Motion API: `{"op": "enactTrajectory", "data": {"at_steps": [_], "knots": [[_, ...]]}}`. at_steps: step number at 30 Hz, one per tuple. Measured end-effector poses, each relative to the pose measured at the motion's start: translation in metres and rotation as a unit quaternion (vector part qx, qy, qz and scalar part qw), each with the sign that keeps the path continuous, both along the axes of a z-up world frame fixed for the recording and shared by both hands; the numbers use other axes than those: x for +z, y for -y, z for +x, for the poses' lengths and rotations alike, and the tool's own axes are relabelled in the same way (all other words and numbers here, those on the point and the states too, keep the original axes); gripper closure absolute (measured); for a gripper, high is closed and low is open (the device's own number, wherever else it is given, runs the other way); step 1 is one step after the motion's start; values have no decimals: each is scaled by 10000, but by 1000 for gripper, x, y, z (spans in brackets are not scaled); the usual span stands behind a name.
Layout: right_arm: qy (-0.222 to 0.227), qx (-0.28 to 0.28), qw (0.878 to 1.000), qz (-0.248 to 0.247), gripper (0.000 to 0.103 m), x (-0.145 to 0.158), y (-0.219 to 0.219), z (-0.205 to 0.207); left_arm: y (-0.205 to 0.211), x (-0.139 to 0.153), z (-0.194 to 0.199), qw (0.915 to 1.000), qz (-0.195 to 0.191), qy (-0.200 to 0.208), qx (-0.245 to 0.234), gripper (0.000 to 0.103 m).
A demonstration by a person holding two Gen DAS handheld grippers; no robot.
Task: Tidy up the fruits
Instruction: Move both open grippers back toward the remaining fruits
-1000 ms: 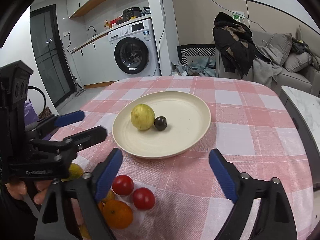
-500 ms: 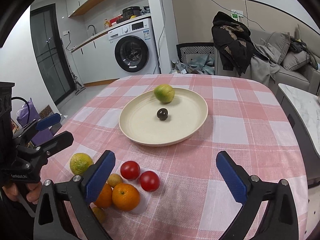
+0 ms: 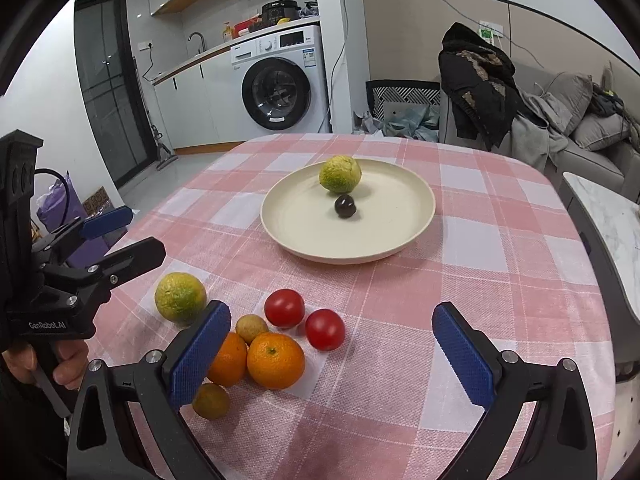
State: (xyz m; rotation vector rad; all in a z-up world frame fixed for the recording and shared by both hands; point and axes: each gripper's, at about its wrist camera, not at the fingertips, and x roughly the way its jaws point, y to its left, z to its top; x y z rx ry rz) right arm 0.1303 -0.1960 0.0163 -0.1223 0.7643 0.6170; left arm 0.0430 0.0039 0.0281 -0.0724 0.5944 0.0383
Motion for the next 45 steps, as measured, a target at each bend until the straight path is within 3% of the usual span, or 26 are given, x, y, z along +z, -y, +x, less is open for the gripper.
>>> {"op": "enactTrajectory", "data": {"at_steps": [10,45], "knots": [[-58,113,9992,-390,0,-13,-4,0,2,-8,11,9999,19,-144,-67,1],[-510,438,9936,-907,0,-44,-18,1,1,-40,34,9958,298,-843,-171,1]]}}
